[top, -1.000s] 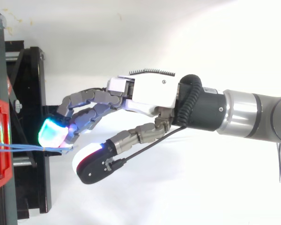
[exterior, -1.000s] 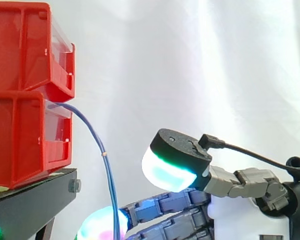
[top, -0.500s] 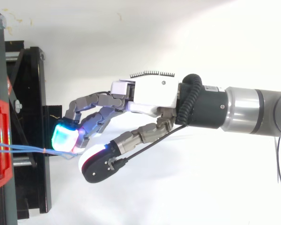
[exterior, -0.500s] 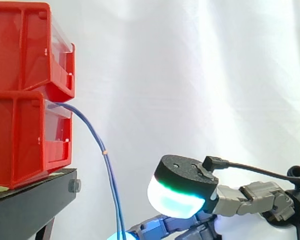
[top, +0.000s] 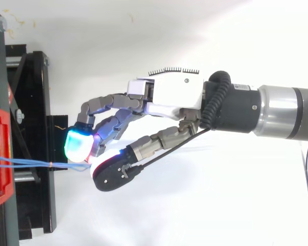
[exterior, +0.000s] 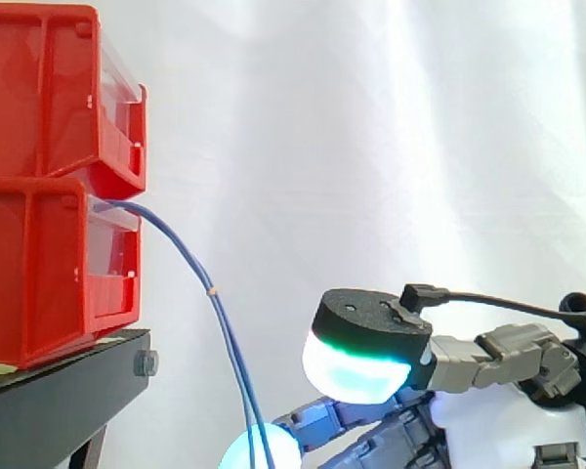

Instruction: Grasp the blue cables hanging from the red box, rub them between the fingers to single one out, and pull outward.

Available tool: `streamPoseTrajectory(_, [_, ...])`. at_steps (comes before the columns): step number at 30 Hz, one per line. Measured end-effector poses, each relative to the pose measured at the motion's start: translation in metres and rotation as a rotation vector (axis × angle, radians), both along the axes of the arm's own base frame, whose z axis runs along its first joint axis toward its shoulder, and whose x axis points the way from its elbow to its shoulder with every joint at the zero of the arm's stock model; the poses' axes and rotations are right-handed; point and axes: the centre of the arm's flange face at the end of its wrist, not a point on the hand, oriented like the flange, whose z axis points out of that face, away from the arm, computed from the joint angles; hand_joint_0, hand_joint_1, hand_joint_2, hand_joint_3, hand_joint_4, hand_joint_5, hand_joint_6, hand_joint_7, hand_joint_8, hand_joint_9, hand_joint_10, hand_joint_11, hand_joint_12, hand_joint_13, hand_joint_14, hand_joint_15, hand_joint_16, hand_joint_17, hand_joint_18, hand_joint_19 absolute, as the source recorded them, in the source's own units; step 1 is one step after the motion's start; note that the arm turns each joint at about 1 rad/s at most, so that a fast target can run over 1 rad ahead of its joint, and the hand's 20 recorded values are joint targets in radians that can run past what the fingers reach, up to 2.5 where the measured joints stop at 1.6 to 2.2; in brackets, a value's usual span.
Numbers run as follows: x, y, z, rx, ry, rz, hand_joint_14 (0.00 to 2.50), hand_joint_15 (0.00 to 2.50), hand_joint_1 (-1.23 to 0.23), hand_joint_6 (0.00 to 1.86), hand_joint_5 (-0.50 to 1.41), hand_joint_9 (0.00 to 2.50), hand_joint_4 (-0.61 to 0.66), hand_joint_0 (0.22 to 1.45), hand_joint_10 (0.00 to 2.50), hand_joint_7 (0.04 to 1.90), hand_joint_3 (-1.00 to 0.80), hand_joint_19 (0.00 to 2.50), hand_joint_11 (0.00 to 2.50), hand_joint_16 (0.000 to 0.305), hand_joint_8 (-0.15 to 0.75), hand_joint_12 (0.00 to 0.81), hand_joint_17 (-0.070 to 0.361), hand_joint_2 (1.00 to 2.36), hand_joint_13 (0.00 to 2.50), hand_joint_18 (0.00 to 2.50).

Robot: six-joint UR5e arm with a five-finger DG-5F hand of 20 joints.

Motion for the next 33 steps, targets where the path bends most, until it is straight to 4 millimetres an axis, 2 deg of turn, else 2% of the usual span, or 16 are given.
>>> streamPoseTrajectory(6, [-0.001, 0.0, 0.009, 0.0, -0.009, 0.0, 0.01, 0.41, -0.7, 0.57, -0.1, 0.7, 0.25, 0.58, 0.01, 1.26, -0.44, 0.69, 0.51, 0.049, 0.275, 0.365, 0.109, 1.0, 0.6, 0.55])
streamPoseTrajectory(11, [-0.004, -0.001, 0.027, -0.004, -0.008, 0.0, 0.01, 0.42, -0.7, 0.58, -0.11, 0.7, 0.23, 0.58, 0.01, 1.26, -0.43, 0.69, 0.51, 0.048, 0.274, 0.365, 0.108, 1.0, 0.61, 0.56])
streamPoseTrajectory(15, [-0.006, 0.001, 0.034, -0.009, -0.001, 0.001, 0.01, 0.42, -0.7, 0.5, -0.1, 0.7, 0.25, 0.57, 0.01, 1.29, -0.44, 0.69, 0.51, 0.049, 0.27, 0.366, 0.11, 1.0, 0.6, 0.55])
streamPoseTrajectory(17, [-0.007, 0.002, 0.036, -0.013, 0.0, 0.002, 0.01, 0.42, -0.7, 0.5, -0.11, 0.69, 0.28, 0.57, 0.01, 1.2, -0.45, 0.69, 0.5, 0.05, 0.268, 0.367, 0.111, 1.0, 0.6, 0.53])
streamPoseTrajectory(20, [-0.006, 0.0, 0.034, -0.019, -0.005, -0.001, 0.01, 0.42, -0.69, 0.5, -0.12, 0.68, 0.34, 0.56, 0.01, 1.09, -0.45, 0.69, 0.44, 0.05, 0.263, 0.368, 0.112, 1.0, 0.59, 0.54])
streamPoseTrajectory(26, [0.0, -0.004, 0.032, -0.027, -0.052, -0.009, 0.01, 0.4, -0.68, 0.5, -0.13, 0.64, 0.36, 0.54, 0.01, 0.91, -0.46, 0.69, 0.33, 0.051, 0.256, 0.37, 0.115, 1.0, 0.58, 0.53])
streamPoseTrajectory(33, [0.011, -0.013, 0.002, -0.023, -0.1, -0.025, 0.01, 0.39, -0.67, 0.5, -0.13, 0.63, 0.35, 0.53, 0.01, 0.87, -0.48, 0.69, 0.32, 0.052, 0.257, 0.373, 0.116, 1.0, 0.58, 0.53])
